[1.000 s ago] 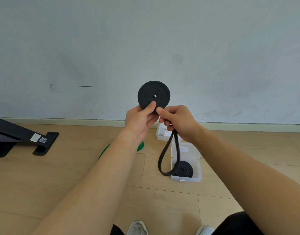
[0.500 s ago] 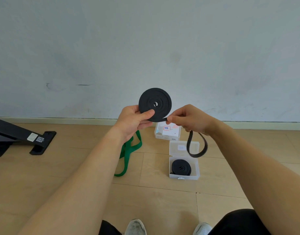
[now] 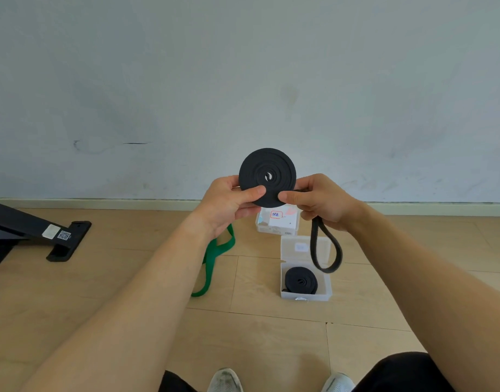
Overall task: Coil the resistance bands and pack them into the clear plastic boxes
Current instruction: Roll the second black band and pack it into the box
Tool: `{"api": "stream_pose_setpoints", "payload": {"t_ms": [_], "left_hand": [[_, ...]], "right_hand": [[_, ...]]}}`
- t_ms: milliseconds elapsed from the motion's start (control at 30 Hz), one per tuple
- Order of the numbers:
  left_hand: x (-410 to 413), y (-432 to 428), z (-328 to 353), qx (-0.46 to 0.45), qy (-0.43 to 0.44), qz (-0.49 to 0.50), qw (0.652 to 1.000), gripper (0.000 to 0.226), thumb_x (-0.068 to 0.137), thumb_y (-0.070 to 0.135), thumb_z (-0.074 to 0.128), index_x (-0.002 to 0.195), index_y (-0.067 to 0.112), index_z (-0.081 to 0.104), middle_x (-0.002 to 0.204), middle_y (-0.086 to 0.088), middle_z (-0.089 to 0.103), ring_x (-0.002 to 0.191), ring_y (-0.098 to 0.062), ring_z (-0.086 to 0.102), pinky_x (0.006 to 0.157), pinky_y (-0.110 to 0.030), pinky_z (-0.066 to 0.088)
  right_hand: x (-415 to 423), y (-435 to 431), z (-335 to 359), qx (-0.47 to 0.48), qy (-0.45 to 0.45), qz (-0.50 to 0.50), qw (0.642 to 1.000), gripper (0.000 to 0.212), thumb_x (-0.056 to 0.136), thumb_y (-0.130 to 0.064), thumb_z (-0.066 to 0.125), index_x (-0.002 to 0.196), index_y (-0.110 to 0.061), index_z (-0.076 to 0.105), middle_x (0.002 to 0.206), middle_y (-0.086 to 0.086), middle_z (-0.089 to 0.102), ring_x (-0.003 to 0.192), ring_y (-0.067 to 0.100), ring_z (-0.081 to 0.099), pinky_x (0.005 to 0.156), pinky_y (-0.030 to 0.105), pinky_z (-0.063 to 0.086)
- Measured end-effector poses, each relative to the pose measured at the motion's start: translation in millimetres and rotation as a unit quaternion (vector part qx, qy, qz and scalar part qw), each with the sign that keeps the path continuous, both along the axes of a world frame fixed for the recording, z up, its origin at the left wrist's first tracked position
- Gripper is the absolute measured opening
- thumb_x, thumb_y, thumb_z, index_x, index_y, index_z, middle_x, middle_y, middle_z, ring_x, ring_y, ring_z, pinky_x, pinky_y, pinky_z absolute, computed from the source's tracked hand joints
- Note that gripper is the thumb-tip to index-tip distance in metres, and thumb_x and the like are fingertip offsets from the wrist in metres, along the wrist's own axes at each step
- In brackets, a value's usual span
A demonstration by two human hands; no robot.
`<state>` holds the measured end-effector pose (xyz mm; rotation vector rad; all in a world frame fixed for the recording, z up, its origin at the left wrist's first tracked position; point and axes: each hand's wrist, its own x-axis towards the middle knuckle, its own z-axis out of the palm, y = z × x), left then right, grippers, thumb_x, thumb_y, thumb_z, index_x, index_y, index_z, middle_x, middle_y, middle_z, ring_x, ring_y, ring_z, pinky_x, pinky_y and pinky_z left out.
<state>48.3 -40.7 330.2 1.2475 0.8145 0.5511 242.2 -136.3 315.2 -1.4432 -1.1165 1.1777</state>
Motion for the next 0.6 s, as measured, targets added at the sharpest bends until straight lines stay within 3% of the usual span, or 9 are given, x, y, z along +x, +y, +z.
{"api": "stream_pose_setpoints", "payload": {"t_ms": [100,167,267,433,600], "left_hand": [[12.1,-15.0,-5.4,-0.065,-0.088,0.067,0.992,0.025,0.093,0.012,0.071,0.118,0.013,0.068,0.113,-0.007,0.077,0.104,-0.02,0.074,0.091,-0.03,0.056],[25.3,-26.8,-8.2,-0.101,-0.139,0.106,0.979,0.027,0.096,0.012,0.068,0.122,0.011,0.067,0.116,-0.008,0.075,0.109,-0.02,0.072,0.099,-0.031,0.054],[34.8,-30.6,-5.8,-0.109,-0.161,0.163,0.967,0.021,0.097,0.007,0.064,0.118,0.005,0.069,0.112,-0.013,0.076,0.105,-0.022,0.074,0.096,-0.031,0.057],[21.1,-16.7,0.9,-0.04,-0.078,0.122,0.989,0.018,0.095,0.006,0.067,0.113,0.005,0.07,0.106,-0.012,0.078,0.097,-0.023,0.076,0.081,-0.029,0.062],[12.9,-10.3,2.6,-0.006,-0.018,0.045,0.999,0.027,0.093,0.006,0.07,0.12,0.005,0.068,0.107,-0.01,0.078,0.097,-0.023,0.076,0.08,-0.028,0.061]], "right_hand": [[-14.7,6.3,-7.4,0.021,0.071,-0.054,0.996,0.035,0.092,-0.018,0.073,0.06,-0.017,0.059,0.058,-0.003,0.023,0.051,0.012,0.021,0.047,0.022,0.025],[-27.8,11.3,-10.6,0.029,0.134,-0.085,0.987,0.042,0.092,-0.019,0.073,0.057,-0.02,0.052,0.06,-0.002,0.022,0.051,0.013,0.019,0.046,0.023,0.023],[-37.8,16.3,-11.9,0.022,0.171,-0.109,0.979,0.04,0.091,-0.023,0.074,0.061,-0.018,0.048,0.061,-0.001,0.024,0.053,0.013,0.02,0.047,0.024,0.023],[-20.7,12.8,-8.2,-0.01,0.058,-0.018,0.998,0.031,0.09,-0.02,0.075,0.064,-0.012,0.061,0.056,-0.002,0.041,0.05,0.012,0.028,0.047,0.023,0.026],[-2.0,3.4,-5.0,-0.04,-0.029,0.063,0.997,0.029,0.089,-0.024,0.076,0.072,-0.002,0.068,0.065,0.002,0.061,0.05,0.013,0.04,0.05,0.024,0.034]]}}
